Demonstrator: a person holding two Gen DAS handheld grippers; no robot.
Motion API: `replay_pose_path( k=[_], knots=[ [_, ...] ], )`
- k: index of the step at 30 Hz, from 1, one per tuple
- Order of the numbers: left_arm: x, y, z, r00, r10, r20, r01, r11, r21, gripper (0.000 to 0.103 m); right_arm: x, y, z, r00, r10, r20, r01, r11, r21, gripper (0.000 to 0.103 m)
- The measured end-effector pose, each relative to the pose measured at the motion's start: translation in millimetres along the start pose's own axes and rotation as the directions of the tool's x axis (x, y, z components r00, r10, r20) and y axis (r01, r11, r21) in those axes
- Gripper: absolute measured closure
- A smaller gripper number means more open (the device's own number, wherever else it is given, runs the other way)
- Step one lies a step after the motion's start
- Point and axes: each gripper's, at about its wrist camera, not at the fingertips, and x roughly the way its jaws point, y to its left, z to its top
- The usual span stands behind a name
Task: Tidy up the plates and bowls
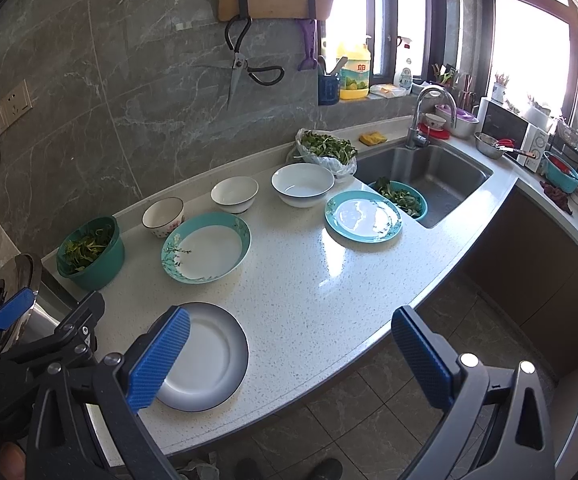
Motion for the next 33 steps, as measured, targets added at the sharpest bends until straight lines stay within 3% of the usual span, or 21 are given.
replay_pose_path(
  k=[4, 6, 8, 10, 14, 16, 18, 20, 22, 24, 28, 31, 33],
  knots=[
    [21.6, 2.3, -10.6, 0.999, 0.009, -0.053, -0.009, 1.000, -0.008, 0.000, 26.0, -11.0, -8.2, 0.998, 0.044, -0.041, -0.043, 0.999, 0.015, 0.000],
    [39.4, 6.7, -23.8, 0.996, 0.012, -0.092, -0.013, 1.000, -0.008, 0.000, 44.2, -20.5, -17.3, 0.990, 0.110, -0.088, -0.108, 0.994, 0.031, 0.000],
    [60.9, 14.1, -40.4, 0.988, 0.016, -0.157, -0.021, 0.999, -0.027, 0.000, 65.8, -30.8, -27.0, 0.973, 0.180, -0.145, -0.174, 0.983, 0.053, 0.000],
    [81.1, 25.1, -60.9, 0.977, -0.025, -0.211, 0.011, 0.998, -0.067, 0.000, 93.4, -41.8, -37.0, 0.945, 0.270, -0.185, -0.259, 0.963, 0.079, 0.000],
    [116.4, 60.3, -101.7, 0.943, -0.158, -0.293, 0.082, 0.963, -0.257, 0.000, 154.3, -67.4, -57.5, 0.853, 0.431, -0.295, -0.388, 0.901, 0.195, 0.000],
    [131.0, 68.2, -117.5, 0.938, -0.148, -0.315, 0.070, 0.967, -0.247, 0.000, 179.6, -77.9, -66.6, 0.789, 0.531, -0.310, -0.462, 0.845, 0.271, 0.000],
    [138.5, 72.4, -129.4, 0.948, -0.106, -0.299, 0.046, 0.978, -0.201, 0.000, 200.9, -80.2, -72.0, 0.722, 0.610, -0.327, -0.523, 0.790, 0.321, 0.003],
    [146.9, 76.7, -136.0, 0.944, -0.101, -0.314, 0.038, 0.978, -0.203, 0.000, 219.5, -75.2, -73.5, 0.674, 0.648, -0.354, -0.556, 0.761, 0.334, 0.012],
    [158.6, 82.5, -136.2, 0.917, -0.117, -0.381, 0.020, 0.968, -0.249, 0.000, 240.3, -66.0, -74.0, 0.615, 0.689, -0.384, -0.586, 0.725, 0.362, 0.024],
    [165.9, 92.3, -135.0, 0.926, -0.142, -0.349, 0.035, 0.955, -0.296, 0.002, 262.5, -52.3, -75.9, 0.540, 0.736, -0.408, -0.628, 0.675, 0.387, 0.036],
    [202.4, 102.6, -139.8, 0.894, -0.225, -0.387, 0.098, 0.942, -0.320, 0.003, 295.9, -31.1, -79.2, 0.489, 0.738, -0.465, -0.649, 0.664, 0.372, 0.043],
    [225.3, 108.2, -139.8, 0.876, -0.244, -0.416, 0.105, 0.938, -0.330, 0.016, 315.1, -26.4, -81.4, 0.457, 0.738, -0.496, -0.638, 0.661, 0.396, 0.051],
    [238.1, 116.9, -139.9, 0.868, -0.267, -0.420, 0.105, 0.923, -0.369, 0.026, 327.1, -25.1, -80.6, 0.458, 0.726, -0.512, -0.625, 0.673, 0.395, 0.062]
  ],
)
